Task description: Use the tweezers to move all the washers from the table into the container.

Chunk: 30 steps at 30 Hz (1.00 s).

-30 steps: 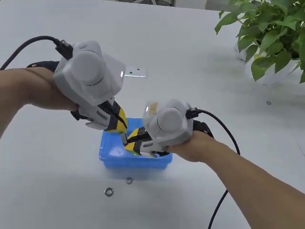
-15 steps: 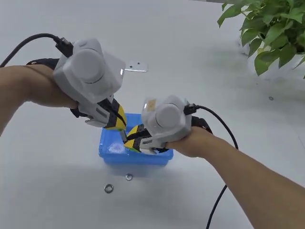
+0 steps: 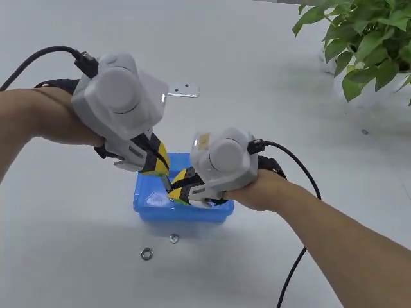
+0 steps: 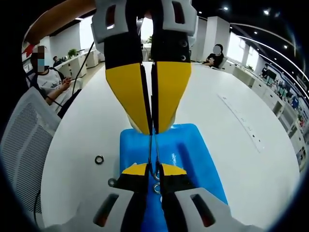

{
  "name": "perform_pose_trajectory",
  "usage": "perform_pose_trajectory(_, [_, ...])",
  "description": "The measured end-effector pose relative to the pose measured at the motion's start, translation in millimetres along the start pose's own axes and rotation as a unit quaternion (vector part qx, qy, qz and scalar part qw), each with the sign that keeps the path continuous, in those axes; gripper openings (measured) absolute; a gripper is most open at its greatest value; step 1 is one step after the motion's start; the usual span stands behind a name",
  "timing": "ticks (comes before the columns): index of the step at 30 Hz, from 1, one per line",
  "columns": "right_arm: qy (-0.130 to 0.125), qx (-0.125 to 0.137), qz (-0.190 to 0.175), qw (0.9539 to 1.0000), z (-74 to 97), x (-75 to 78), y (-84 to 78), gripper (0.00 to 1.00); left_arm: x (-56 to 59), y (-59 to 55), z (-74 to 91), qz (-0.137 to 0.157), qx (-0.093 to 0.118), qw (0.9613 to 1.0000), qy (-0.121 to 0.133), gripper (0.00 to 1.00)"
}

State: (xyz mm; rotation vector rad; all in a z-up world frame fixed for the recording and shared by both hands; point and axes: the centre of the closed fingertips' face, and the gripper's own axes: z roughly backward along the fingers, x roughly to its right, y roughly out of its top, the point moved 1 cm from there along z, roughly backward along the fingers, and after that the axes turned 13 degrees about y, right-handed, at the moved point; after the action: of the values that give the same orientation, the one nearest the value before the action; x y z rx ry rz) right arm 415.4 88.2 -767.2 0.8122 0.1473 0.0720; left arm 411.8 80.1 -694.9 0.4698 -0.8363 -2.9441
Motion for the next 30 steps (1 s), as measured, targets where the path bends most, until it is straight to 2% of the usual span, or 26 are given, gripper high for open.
perform_pose_trajectory(16, [-0.01, 0.007, 0.01, 0.9999, 10.8, -5.1, 10.6, 0.1, 0.7, 9.4, 13.2, -0.009, -0.001, 0.9999, 0.007, 0.05])
perform_pose_trajectory(30, [-0.025, 0.019, 0.019, 0.9993, 25.0, -18.2, 23.0, 0.1, 8.5, 22.3, 31.9, -0.019, 0.003, 0.9997, 0.016, 0.05])
